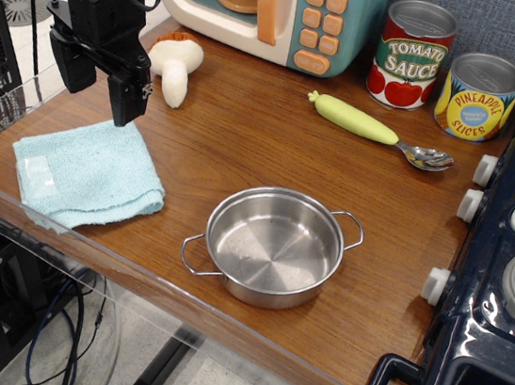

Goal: Place the silver pot on top of the blue towel.

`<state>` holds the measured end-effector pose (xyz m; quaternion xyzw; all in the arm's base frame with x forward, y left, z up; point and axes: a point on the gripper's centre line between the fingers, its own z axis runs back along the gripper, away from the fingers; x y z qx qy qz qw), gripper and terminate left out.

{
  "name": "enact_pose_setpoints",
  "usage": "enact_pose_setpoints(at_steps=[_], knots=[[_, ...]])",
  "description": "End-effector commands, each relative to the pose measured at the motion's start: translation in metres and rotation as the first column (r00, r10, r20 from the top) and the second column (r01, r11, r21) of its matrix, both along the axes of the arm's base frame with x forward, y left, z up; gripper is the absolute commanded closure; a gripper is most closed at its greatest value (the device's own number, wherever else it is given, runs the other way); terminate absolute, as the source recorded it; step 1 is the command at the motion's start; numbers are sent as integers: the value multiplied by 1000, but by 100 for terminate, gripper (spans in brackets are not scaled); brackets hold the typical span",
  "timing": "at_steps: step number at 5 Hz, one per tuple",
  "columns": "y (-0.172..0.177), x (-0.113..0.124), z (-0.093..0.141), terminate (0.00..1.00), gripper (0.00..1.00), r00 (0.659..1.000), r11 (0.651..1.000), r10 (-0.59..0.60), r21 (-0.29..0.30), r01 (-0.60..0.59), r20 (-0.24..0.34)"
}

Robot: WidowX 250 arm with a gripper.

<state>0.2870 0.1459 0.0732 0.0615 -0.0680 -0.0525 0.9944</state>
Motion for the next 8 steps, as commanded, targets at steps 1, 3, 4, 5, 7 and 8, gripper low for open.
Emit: enact_pose_setpoints(at_steps=[1,3,4,5,7,8], knots=[[0,0,0,0,0,1000,1000,0,0,0,0],[-35,-3,2,0,0,994,989,-104,-108,102,-15],[-66,-1,5,0,0,984,970,-180,-164,178,-1],[-98,3,4,0,0,962,943,-272,-198,266,-3],[-145,8,-2,0,0,925,917,-380,-145,372,-29],[-145,12,-20,0,0,924,922,-376,-128,366,-69]])
